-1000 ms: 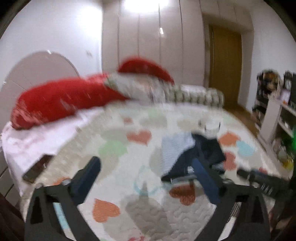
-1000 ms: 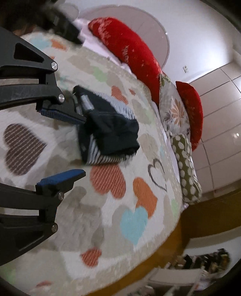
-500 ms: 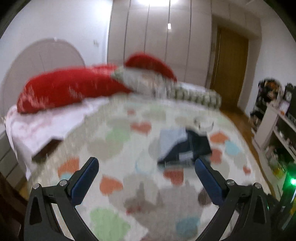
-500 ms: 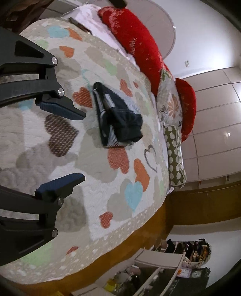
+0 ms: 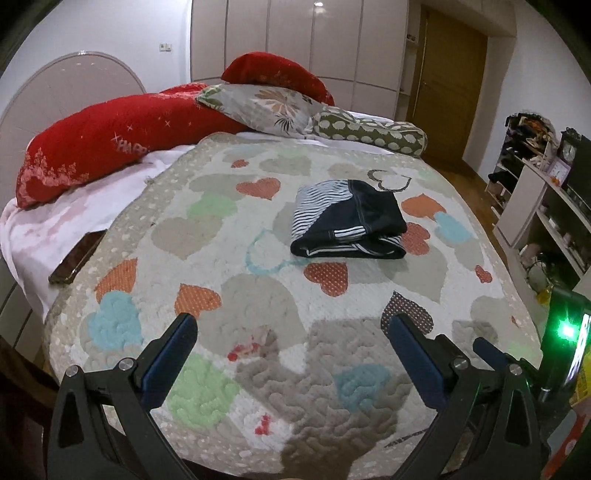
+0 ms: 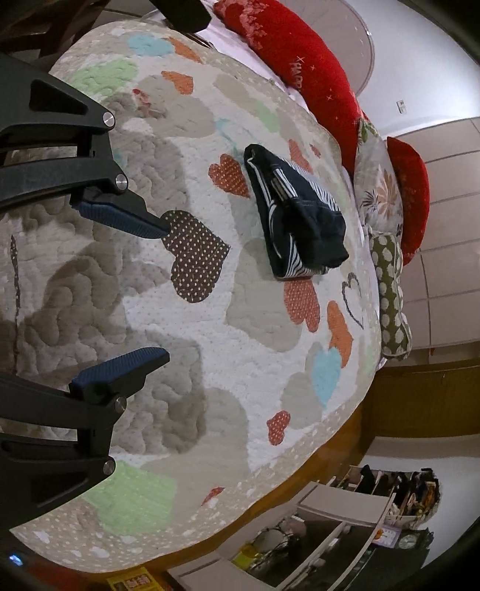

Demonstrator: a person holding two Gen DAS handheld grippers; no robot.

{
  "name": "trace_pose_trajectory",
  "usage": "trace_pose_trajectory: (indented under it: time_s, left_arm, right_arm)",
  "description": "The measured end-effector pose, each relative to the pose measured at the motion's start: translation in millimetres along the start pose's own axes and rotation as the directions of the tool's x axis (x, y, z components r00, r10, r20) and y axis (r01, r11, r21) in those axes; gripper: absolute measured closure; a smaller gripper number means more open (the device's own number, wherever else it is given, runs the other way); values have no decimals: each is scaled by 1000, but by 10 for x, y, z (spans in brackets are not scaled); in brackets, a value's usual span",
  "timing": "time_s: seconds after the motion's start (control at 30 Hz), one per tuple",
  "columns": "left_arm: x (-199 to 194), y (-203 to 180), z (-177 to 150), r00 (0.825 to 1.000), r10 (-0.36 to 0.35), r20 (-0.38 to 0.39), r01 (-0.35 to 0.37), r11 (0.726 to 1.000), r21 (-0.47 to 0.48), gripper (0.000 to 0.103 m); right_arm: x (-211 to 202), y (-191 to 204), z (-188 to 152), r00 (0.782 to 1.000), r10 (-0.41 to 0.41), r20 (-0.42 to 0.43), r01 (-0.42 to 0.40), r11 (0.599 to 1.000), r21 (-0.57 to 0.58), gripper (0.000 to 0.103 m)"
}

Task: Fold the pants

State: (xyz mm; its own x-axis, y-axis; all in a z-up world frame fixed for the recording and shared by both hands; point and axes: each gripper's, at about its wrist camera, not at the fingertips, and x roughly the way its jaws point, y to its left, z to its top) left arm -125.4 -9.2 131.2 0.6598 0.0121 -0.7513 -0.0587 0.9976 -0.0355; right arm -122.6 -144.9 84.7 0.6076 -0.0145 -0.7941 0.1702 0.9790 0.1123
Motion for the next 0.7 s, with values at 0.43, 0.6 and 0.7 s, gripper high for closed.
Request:
trace_pose_trajectory:
  time_s: [0.43,0.6,0.7]
  left_arm:
    - [-38,27,-3,1000,0,-7,0,1000,-8,0]
    - [-24,13,-9,1000,-5,-25,5,1000,-3,0]
    - [-14,3,-16,1000,-8,-31,7,1000,-1,0]
  right_arm:
    - [-37,124,-33,1000,-14,-13,14,999,-46,35]
    - [-34,121,-32,1000,-14,-11,13,999,-46,35]
    - [-34,120,-32,1000,-15,-6,15,999,-41,35]
